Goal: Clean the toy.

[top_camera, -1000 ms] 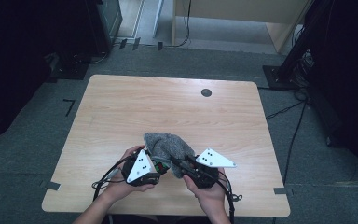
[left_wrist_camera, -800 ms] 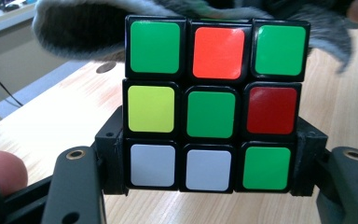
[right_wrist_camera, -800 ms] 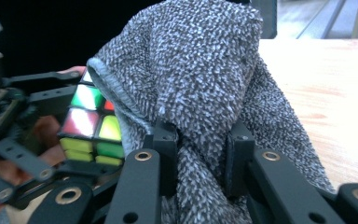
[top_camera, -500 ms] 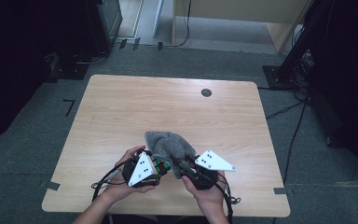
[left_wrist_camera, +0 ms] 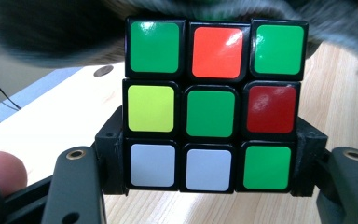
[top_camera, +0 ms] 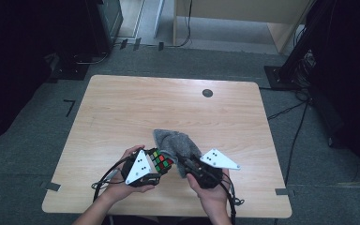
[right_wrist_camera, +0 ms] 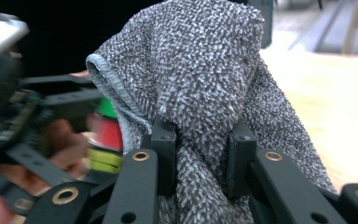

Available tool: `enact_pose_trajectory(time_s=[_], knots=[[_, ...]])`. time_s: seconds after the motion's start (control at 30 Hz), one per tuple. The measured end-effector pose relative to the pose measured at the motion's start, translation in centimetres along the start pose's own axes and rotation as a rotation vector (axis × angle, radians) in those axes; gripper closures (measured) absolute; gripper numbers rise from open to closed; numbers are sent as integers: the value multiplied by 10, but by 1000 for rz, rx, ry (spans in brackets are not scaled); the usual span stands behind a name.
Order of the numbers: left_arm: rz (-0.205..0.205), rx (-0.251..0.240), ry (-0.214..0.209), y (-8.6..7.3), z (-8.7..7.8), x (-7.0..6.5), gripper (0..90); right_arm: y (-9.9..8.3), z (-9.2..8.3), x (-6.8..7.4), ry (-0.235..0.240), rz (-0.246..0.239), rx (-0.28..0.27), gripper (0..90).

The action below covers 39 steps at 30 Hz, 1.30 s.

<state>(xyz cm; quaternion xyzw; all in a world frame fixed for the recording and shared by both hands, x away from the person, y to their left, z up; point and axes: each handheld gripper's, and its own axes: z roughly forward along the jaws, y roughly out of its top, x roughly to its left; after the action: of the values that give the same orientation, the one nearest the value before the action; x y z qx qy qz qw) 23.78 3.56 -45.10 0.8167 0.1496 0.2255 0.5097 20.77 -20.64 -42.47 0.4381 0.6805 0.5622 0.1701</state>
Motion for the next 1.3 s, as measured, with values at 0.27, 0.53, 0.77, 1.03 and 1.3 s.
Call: enact_pose_trajectory(time_s=[0.27, 0.53, 0.77, 1.03, 1.3], knots=[[3, 31, 10, -4, 4, -1, 341, 3, 2, 27, 92, -112, -19, 709], [-17, 15, 6, -1, 1, 4, 341, 0, -1, 4, 28, -11, 2, 713], [3, 14, -12, 0, 3, -1, 341, 4, -1, 23, 84, -77, -18, 708], [-28, 17, -13, 0, 1, 6, 341, 2, -3, 9, 74, 13, 7, 718], [-47, -21, -23, 1, -4, 9, 341, 6, -3, 15, 79, -32, 6, 732]])
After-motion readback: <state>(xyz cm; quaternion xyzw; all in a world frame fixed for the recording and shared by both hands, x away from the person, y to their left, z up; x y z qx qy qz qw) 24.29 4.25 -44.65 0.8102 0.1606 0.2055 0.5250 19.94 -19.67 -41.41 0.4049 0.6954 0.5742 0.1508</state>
